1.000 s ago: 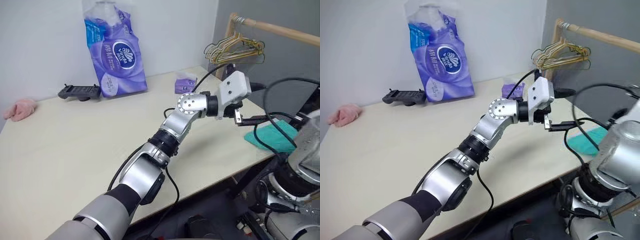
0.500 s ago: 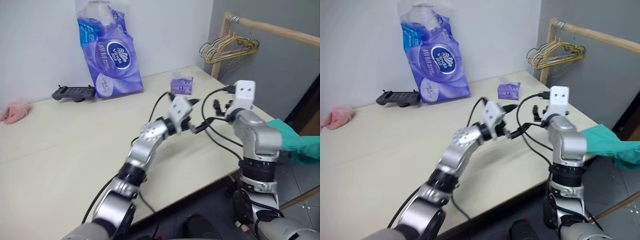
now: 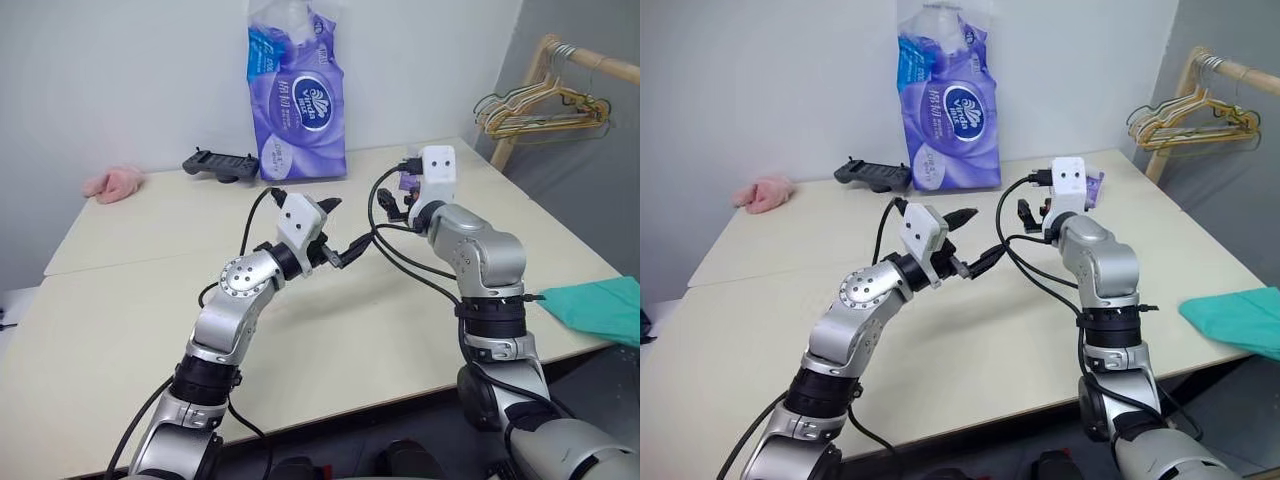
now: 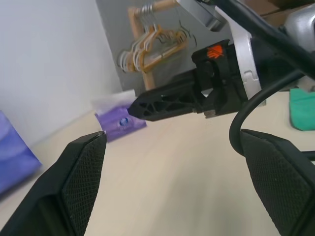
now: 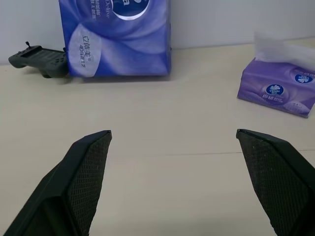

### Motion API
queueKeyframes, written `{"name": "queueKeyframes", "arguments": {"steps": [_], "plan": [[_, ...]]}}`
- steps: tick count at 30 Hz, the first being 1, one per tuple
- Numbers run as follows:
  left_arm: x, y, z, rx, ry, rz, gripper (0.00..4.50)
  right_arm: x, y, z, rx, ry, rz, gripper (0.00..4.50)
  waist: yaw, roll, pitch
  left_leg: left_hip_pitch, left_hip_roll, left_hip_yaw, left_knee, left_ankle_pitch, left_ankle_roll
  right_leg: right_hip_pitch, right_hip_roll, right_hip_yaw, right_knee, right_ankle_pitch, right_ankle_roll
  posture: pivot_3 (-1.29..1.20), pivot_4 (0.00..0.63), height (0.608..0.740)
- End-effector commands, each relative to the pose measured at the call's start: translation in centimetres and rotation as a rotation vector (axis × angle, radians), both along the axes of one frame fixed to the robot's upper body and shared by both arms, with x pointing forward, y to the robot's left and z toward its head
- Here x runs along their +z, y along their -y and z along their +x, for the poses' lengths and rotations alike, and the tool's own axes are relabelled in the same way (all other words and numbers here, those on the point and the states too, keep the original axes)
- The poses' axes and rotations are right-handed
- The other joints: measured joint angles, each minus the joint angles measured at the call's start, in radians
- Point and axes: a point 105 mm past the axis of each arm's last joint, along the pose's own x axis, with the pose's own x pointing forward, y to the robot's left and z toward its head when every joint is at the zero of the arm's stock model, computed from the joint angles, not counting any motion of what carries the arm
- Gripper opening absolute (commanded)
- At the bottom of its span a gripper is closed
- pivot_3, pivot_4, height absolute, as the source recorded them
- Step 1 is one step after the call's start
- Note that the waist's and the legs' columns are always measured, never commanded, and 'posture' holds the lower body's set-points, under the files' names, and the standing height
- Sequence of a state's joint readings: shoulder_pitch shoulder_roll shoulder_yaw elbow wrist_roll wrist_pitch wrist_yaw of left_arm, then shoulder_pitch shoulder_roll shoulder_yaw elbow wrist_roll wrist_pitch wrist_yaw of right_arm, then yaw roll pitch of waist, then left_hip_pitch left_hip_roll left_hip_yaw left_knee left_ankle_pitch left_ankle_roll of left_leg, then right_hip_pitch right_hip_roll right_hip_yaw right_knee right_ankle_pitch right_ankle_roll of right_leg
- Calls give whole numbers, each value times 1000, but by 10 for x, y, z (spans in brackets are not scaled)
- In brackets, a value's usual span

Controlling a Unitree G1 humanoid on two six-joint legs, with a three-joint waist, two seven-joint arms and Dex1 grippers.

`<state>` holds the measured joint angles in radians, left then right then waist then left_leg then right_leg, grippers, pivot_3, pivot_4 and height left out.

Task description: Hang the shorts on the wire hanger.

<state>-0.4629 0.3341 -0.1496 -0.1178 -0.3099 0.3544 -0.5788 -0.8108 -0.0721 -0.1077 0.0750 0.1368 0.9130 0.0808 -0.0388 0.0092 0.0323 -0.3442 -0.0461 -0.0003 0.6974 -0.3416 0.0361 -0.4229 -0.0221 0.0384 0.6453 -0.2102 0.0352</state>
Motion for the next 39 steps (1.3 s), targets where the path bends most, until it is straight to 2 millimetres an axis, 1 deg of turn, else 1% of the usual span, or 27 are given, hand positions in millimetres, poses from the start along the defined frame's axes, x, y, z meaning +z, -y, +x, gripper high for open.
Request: {"name": "queueKeyframes", "arguments": {"steps": [1, 3, 5, 7, 10, 13, 15, 16, 17, 19, 20, 21, 22, 23, 24, 25, 28, 30, 32, 34, 36, 39], "plan": [[-6, -46, 11, 112, -95, 20, 4500, 22, 16, 7, -37, 94, 0, 4330, 0, 0, 0, 0, 0, 0, 0, 0, 0, 0, 0, 0, 0, 0, 0, 2, 16, 740], [-10, -36, -3, -21, -140, 44, 4500, 25, 9, 11, -19, 99, -4, 4330, -3, 0, 0, 0, 0, 0, 0, 0, 0, 0, 1, 0, 1, 0, -1, -4, 13, 740], [-10, -32, -9, -88, -162, 47, 4500, 26, 4, 14, -5, 103, -5, 4330, -10, 1, 0, 0, 0, 0, 0, 1, -1, 0, 1, 0, 1, 0, -1, -11, 10, 740], [-4, -33, -10, -136, -168, 52, 4500, 27, -2, 16, 17, 104, -10, 4330, -14, 0, 0, 0, 1, 0, 0, 1, -1, -1, 2, 0, 1, 0, -2, -14, 7, 740], [0, -36, -8, -175, -164, 73, 4500, 28, -4, 17, 27, 102, -10, 4330, -17, 0, 0, 0, 1, 0, 0, 1, -2, -1, 1, -1, 0, 0, -2, -14, 5, 740], [4, -41, -7, -185, -168, 65, 4500, 24, 0, 18, 19, 93, -12, 4330, -19, -1, 0, 0, 1, 0, 0, 2, -4, -1, 2, 0, 0, 0, -2, -19, 0, 740], [7, -47, -2, -147, -146, 60, 4500, 19, 6, 19, 6, 85, -19, 4330, -19, -1, 0, -1, 1, 0, 0, 2, -4, -1, 1, 0, 0, 0, -2, -18, 2, 740], [8, -51, 1, -119, -139, 54, 4500, 17, 10, 20, -1, 83, -21, 4330, -19, -1, 0, -1, 1, 0, 0, 2, -4, -1, 1, 0, 0, 0, -2, -18, 2, 740], [9, -60, 7, -56, -120, 47, 4500, 15, 14, 20, -7, 84, -24, 4330, -19, -1, 0, -1, 1, 0, 0, 2, -4, -1, 1, 0, 0, 0, -2, -16, 1, 740], [10, -84, 22, 129, -86, 25, 4500, 12, 22, 20, -14, 97, -31, 4330, -18, -1, 0, -1, 1, 0, 0, 2, -3, -1, 1, 0, 0, 0, -2, -5, 0, 740], [10, -95, 28, 214, -68, 19, 4500, 11, 25, 20, -15, 104, -30, 4330, -17, -1, 0, -1, 1, 0, 0, 2, -3, -1, 1, 0, 0, 0, -2, 4, 0, 740], [9, -102, 30, 263, -58, 15, 4500, 10, 27, 20, -16, 109, -29, 4330, -16, -1, -1, -1, 1, 0, 0, 2, -3, -1, 1, 0, 0, 0, -2, 4, 0, 740], [8, -116, 36, 372, -44, 0, 4500, 10, 29, 18, -13, 123, -31, 4330, -14, -1, 0, -1, 1, 0, -1, 2, -3, -1, 1, 0, 0, 0, -2, 13, 0, 740], [5, -130, 39, 492, -55, -52, 4500, 11, 30, 16, 1, 156, -55, 4330, -12, -1, -1, -1, 1, 0, -1, 2, -3, -2, 1, 0, 0, 0, -2, 27, 0, 740], [-3, -144, 38, 616, -72, -88, 4500, 10, 29, 11, 21, 186, -73, 4330, -8, -2, -1, -1, 1, 0, -1, 2, -3, -2, 1, 0, 0, 0, -2, 39, 0, 740], [-12, -152, 35, 697, -101, -117, 4500, 8, 28, 6, 37, 207, -79, 4330, -7, -2, -1, -1, 1, 0, -1, 2, -3, -1, 1, 0, 0, 0, -2, 51, 0, 740], [-39, -152, 25, 803, -187, -147, 4500, 0, 23, -9, 71, 240, -92, 4330, 5, -4, -2, -1, 2, 0, -2, 1, -4, -2, 1, 0, -1, 0, -2, 80, 0, 740], [-56, -152, 17, 876, -225, -152, 4500, -12, 17, -22, 101, 248, -95, 4330, 18, -7, -2, -2, 2, 0, -2, 0, -5, -3, 1, 0, 0, 0, -2, 94, 0, 740], [-67, -150, 13, 900, -221, -117, 4500, -24, 14, -32, 113, 246, -83, 4330, 35, -10, -2, -2, 2, -1, -2, 0, -5, -3, 1, -1, 0, 0, -2, 97, 0, 740], [-72, -146, 12, 894, -209, -97, 4500, -35, 13, -40, 110, 237, -74, 4330, 48, -11, -3, -2, 2, -2, -2, 0, -5, -3, 1, -2, 0, 1, -2, 111, 0, 740], [-73, -137, 12, 853, -185, -66, 4500, -44, 12, -45, 102, 228, -67, 4330, 63, -12, -2, -1, 2, -2, -1, 0, -6, -2, 1, -2, 0, 2, -4, 111, 0, 740], [-72, -131, 13, 829, -162, -44, 4500, -54, 11, -48, 84, 213, -68, 4330, 70, -12, -2, -1, 2, -3, -1, 1, -6, -1, 1, -3, 0, 2, -5, 100, 0, 740]]}}
